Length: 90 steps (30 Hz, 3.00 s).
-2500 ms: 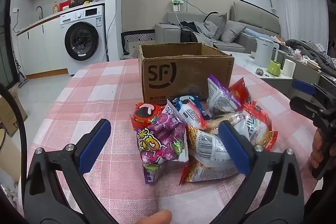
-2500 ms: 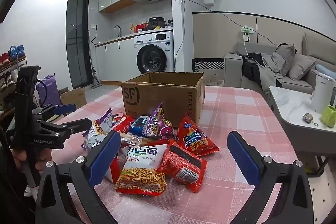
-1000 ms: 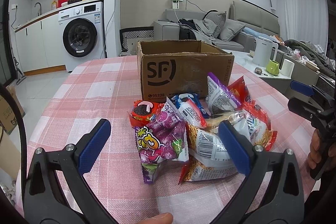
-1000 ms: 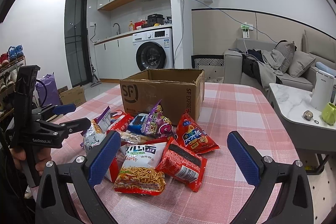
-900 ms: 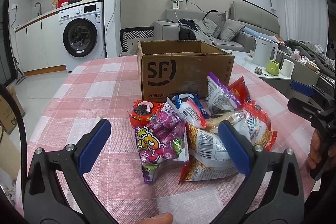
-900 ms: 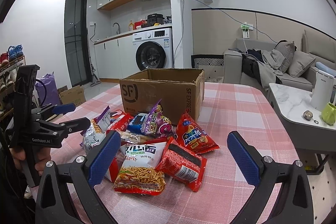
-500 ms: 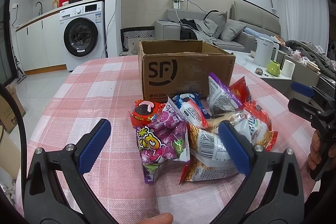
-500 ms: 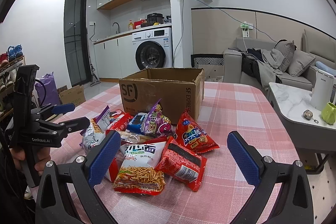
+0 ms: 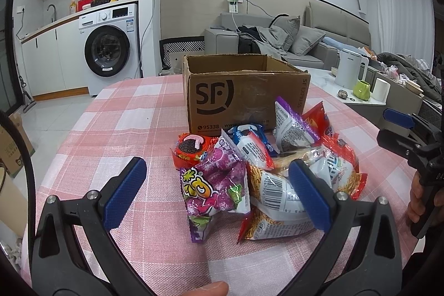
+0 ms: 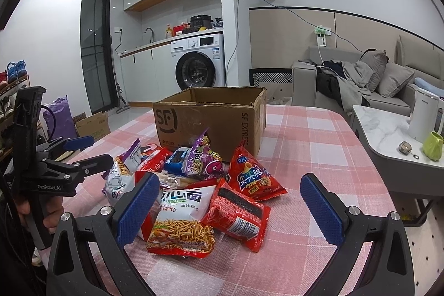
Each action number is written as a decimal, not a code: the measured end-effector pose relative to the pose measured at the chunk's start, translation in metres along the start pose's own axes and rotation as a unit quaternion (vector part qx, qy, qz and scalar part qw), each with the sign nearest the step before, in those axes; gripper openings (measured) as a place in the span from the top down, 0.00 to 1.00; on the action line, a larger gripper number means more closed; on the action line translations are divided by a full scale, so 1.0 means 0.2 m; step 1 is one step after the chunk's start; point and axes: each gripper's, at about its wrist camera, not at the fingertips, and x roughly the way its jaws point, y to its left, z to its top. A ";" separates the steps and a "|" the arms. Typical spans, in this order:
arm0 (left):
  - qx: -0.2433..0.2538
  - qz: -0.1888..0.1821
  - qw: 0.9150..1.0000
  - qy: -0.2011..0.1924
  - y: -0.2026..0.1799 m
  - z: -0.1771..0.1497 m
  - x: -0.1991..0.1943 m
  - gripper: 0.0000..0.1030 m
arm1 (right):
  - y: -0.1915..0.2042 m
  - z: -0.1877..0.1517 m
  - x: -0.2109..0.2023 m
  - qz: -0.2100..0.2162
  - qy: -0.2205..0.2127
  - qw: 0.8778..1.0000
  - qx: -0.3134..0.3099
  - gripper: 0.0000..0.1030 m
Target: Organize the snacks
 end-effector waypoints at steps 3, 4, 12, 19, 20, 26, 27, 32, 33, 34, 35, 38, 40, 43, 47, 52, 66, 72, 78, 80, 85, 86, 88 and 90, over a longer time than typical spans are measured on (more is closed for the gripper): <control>0.000 0.001 1.000 -0.001 0.00 0.00 -0.01 0.01 | -0.01 0.00 0.01 -0.009 0.009 1.000 0.004 0.00; -0.001 0.000 1.000 -0.002 0.00 0.00 -0.01 0.01 | -0.01 0.00 0.02 -0.013 0.011 1.000 0.005 0.00; -0.002 0.005 1.000 -0.005 0.01 0.00 -0.02 0.01 | -0.03 0.00 0.03 -0.018 0.022 1.000 0.008 0.00; 0.001 0.008 1.000 -0.007 0.01 0.00 -0.03 0.01 | -0.03 0.00 0.02 -0.022 0.022 1.000 0.005 0.00; 0.002 0.008 1.000 -0.008 0.00 0.00 -0.03 0.01 | -0.02 0.01 0.02 -0.023 0.021 1.000 0.004 0.00; 0.005 0.007 1.000 -0.012 0.00 0.00 -0.03 0.01 | 0.00 0.02 0.00 -0.031 0.014 0.999 -0.003 0.00; 0.006 0.007 1.000 -0.012 0.00 0.00 -0.03 0.01 | 0.00 0.02 0.00 -0.031 0.012 0.999 -0.003 0.00; 0.005 0.008 1.000 -0.013 -0.01 0.00 -0.03 0.01 | 0.01 0.02 0.01 -0.033 0.017 0.999 -0.006 0.00; 0.006 0.009 1.000 -0.013 -0.01 0.00 -0.04 0.01 | 0.01 0.02 0.01 -0.033 0.016 0.999 -0.008 0.00; 0.006 0.009 1.000 -0.014 -0.01 0.00 -0.04 0.01 | 0.02 0.02 0.01 -0.033 0.016 0.999 -0.012 0.00; 0.007 0.008 1.000 -0.013 -0.01 0.00 -0.04 0.01 | 0.03 0.02 0.01 -0.033 0.017 0.999 -0.015 0.00; 0.011 0.003 1.000 -0.010 -0.02 0.00 -0.03 0.01 | 0.04 0.02 0.02 -0.032 0.020 0.999 -0.021 0.00; 0.014 0.000 1.000 -0.007 -0.03 0.01 -0.02 0.01 | 0.06 0.02 0.02 -0.036 0.021 0.999 -0.025 0.00; 0.018 0.003 1.000 -0.010 -0.03 0.00 -0.03 0.01 | 0.07 0.02 0.03 -0.022 0.038 0.999 -0.028 0.00; 0.015 0.001 1.000 -0.019 -0.03 0.00 -0.05 0.01 | 0.10 0.03 0.07 -0.011 0.075 0.997 -0.024 0.00; -0.001 -0.047 0.999 0.015 -0.05 -0.01 -0.03 0.01 | 0.11 0.00 0.13 0.033 0.119 0.992 -0.001 0.03; 0.047 -0.067 0.995 0.060 -0.20 -0.07 0.02 0.01 | 0.22 -0.08 0.28 0.068 0.175 0.982 -0.015 0.31; 0.040 -0.074 0.994 0.066 -0.18 -0.07 0.05 0.01 | 0.20 -0.08 0.38 0.074 0.195 0.978 0.006 0.33; 0.028 -0.077 0.994 0.073 -0.15 -0.06 0.07 0.01 | 0.19 -0.09 0.46 0.069 0.216 0.974 0.024 0.40; 0.025 -0.076 0.994 0.077 -0.14 -0.06 0.08 0.01 | 0.18 -0.09 0.46 0.073 0.214 0.974 0.029 0.42; 0.028 -0.076 0.994 0.080 -0.14 -0.06 0.09 0.01 | 0.19 -0.08 0.39 0.077 0.195 0.977 0.025 0.47; 0.028 -0.074 0.994 0.081 -0.14 -0.06 0.10 0.01 | 0.19 -0.08 0.36 0.076 0.188 0.979 0.020 0.50; 0.026 -0.076 0.993 0.086 -0.14 -0.06 0.11 0.01 | 0.19 -0.08 0.33 0.070 0.181 0.981 0.011 0.51; 0.016 -0.085 0.992 0.094 -0.14 -0.06 0.11 0.01 | 0.20 -0.08 0.30 0.067 0.172 0.983 0.008 0.51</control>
